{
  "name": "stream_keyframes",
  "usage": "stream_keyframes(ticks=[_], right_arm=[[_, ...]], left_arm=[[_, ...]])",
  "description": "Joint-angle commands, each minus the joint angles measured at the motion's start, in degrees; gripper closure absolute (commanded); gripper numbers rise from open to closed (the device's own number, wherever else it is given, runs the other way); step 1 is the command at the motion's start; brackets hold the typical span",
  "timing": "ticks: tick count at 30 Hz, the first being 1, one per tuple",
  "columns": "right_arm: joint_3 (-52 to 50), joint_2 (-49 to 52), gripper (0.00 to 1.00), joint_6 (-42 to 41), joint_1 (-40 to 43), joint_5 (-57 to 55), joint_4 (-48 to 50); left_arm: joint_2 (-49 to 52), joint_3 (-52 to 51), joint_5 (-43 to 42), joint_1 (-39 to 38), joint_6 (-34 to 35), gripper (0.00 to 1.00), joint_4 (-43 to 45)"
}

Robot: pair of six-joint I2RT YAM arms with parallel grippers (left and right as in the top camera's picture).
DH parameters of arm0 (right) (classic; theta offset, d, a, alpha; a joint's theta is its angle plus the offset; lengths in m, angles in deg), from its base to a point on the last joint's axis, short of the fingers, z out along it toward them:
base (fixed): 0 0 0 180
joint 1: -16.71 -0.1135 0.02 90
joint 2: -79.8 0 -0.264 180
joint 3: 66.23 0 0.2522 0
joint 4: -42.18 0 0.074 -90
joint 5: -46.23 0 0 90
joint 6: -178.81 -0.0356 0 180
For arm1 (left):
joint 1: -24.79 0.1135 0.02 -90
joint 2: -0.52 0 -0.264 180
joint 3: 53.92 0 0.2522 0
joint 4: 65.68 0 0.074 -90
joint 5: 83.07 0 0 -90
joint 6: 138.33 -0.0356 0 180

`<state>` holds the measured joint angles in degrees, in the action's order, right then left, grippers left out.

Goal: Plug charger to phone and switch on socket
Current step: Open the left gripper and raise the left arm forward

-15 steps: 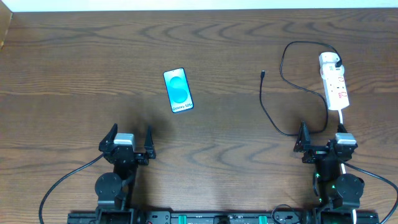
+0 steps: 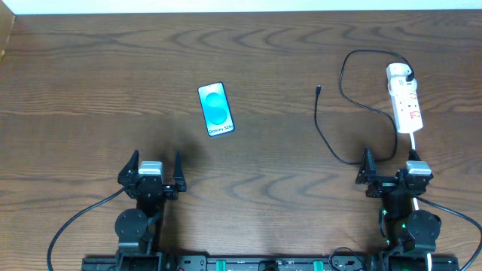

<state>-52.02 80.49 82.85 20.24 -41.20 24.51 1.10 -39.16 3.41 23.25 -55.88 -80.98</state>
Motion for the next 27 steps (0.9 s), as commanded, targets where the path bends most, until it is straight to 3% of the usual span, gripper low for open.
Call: stream_keyframes(ticks=[1,6,15,21,27], right_arm=[[-0.2,-0.3,0.01,-0.9,-0.4,-0.5,-0.2],[-0.2,-0.3,0.01,-0.9,-0.4,-0.5,-0.2],[-0.2,-0.3,0.01,-0.9,-0.4,-0.5,-0.2],[-0.2,-0.3,0.01,-0.9,-0.4,-0.5,-0.2],[-0.2,-0.3,0.01,-0.9,-0.4,-0.5,-0.2]], left_arm=[[-0.2,-0.8,-0.3,0.2,-0.5,0.09,-2.1],[-0.2,-0.7,-0.3,0.2,-0.3,0.09,3.1],[-0.2,-0.4,-0.3,0.2,-0.3,0.09,28.5],[1.4,5.1,3.0,0.2,-0.4,0.09,30.0],[10.0,14.3,2.9,0.2,-0.4,0.09,30.0]])
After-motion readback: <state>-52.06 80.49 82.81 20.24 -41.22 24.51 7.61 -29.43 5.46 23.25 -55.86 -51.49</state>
